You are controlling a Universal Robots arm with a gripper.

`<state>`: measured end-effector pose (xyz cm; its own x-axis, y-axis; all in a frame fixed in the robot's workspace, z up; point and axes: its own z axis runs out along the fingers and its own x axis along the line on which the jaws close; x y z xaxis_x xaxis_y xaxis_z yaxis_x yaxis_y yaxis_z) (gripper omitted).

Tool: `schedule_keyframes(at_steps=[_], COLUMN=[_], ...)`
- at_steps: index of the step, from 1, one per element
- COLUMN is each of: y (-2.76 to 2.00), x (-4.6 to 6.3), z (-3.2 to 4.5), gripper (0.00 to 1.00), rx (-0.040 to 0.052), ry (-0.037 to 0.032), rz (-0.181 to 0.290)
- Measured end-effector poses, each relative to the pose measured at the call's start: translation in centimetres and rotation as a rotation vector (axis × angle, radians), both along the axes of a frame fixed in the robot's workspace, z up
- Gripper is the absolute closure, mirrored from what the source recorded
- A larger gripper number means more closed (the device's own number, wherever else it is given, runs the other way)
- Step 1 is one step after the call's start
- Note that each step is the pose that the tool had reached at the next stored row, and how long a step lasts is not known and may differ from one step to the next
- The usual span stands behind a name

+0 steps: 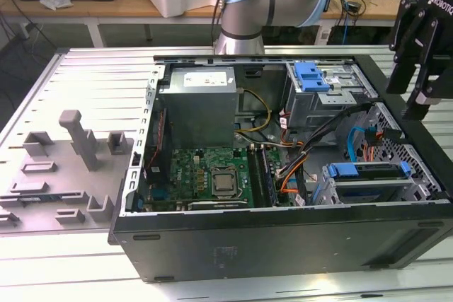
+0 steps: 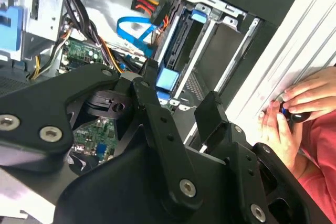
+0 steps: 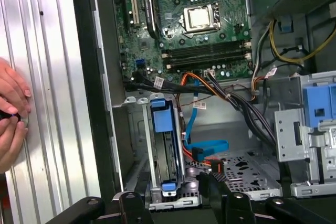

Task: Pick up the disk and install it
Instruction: 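Insert the first disk wire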

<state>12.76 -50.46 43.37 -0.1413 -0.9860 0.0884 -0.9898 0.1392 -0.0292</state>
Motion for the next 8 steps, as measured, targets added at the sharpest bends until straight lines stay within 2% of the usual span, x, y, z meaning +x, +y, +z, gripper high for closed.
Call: schedule_keyframes(at_steps=[2,3,4,6,8], y=[0.30,0.67,0.99,1.27,1.67], x=[0.5,0.5,0.6,0.7,1.1], z=[-0.05,-0.05,-0.13,-0.23,-0.39], gripper=[0.44,0.44,0.44,0.44,0.44], rx=[0.0004,-0.0026,-0.0103,-0.0224,-0.0463], ry=[0.0000,0.0002,0.0012,0.0037,0.0096], rz=[-0.011,-0.013,-0.013,-0.014,-0.016])
